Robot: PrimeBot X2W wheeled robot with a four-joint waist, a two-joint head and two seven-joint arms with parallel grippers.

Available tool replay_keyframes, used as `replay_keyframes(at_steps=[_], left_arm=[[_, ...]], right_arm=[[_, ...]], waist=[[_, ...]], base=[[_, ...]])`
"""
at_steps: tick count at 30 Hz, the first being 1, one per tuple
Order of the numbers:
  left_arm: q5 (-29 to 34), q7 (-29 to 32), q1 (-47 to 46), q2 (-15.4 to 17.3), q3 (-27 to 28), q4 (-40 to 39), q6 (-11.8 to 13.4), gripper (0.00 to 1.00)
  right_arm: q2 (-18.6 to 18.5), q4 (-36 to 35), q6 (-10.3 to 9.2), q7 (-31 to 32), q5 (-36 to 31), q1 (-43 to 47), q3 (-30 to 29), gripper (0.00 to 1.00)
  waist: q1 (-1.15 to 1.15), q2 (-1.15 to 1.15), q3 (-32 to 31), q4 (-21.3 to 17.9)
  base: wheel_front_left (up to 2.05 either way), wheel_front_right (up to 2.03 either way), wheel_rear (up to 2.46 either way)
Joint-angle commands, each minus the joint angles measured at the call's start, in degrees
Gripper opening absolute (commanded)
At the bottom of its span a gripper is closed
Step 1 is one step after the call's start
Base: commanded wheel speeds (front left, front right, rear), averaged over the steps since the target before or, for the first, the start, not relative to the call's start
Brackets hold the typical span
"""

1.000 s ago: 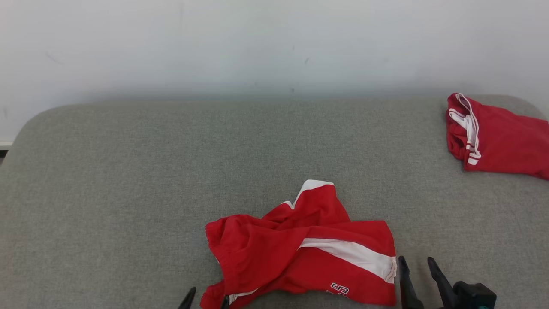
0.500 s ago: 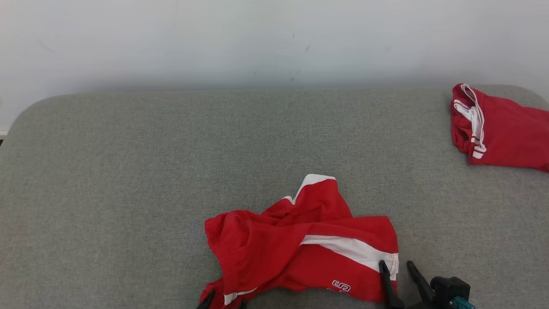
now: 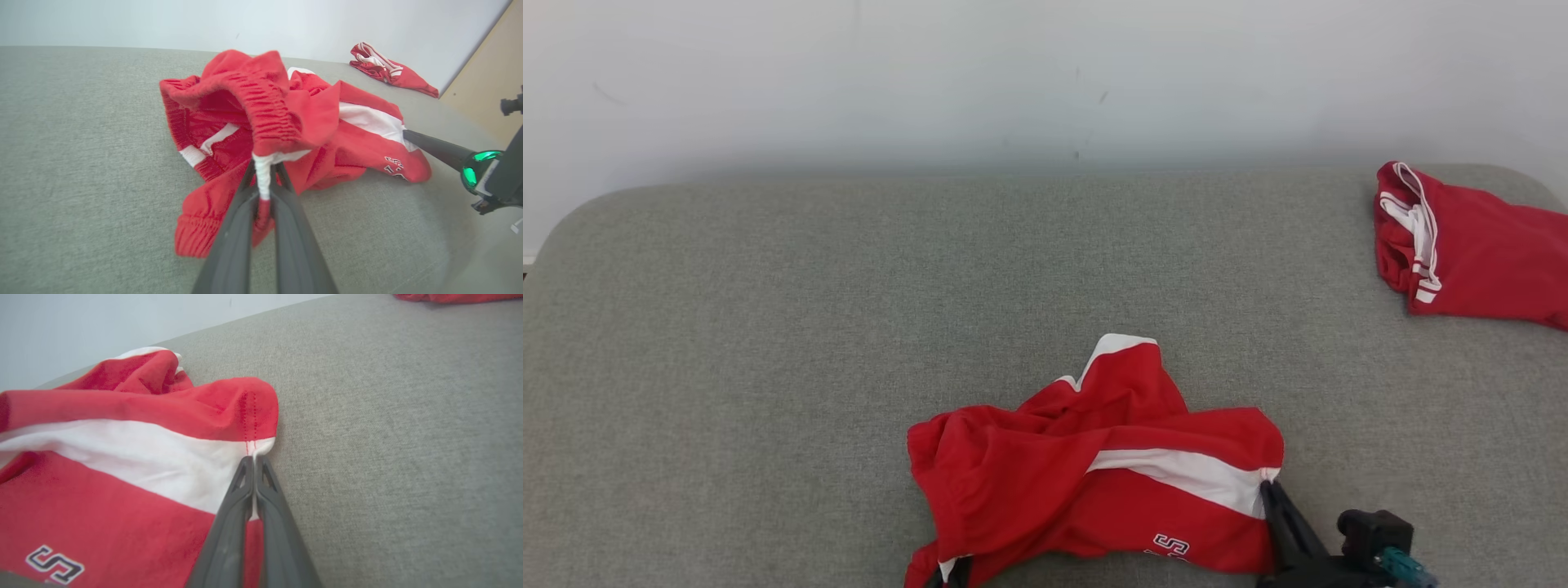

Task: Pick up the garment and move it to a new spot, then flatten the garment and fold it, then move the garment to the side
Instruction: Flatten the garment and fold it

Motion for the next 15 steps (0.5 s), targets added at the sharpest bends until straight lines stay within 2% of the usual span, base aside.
replay_keyframes(at_steps=[1,6,9,15], left_arm=[[-0.4,-0.2,0.5,0.3,0.4,-1.0,0.1,0.0],[-0.6,-0.2,-0.7,1.2,1.7,-5.2,0.1,0.0],[-0.8,-0.2,-3.7,3.0,1.7,-7.3,0.1,0.0],[-3.4,1.0,-17.1,9.9,-1.5,-9.7,0.1,0.0]], right_arm=[[-0.4,-1.1,-0.16,0.0,0.4,0.9,-0.1,0.0],[-1.3,-9.4,-0.16,0.0,1.2,2.4,1.0,0.0],[-2.4,-14.1,-0.16,0.0,1.7,1.4,2.0,0.0],[-4.6,-20.7,-0.16,2.4,3.9,-7.0,4.9,0.0]], waist=[[0.0,0.0,-0.2,0.1],[0.0,0.0,-0.5,-0.2],[0.0,0.0,-0.2,-0.6],[0.0,0.0,3.1,-1.5]], base=[[0.0,0.0,0.0],[0.0,0.0,0.0],[0.0,0.0,0.0],[0.0,0.0,0.0]])
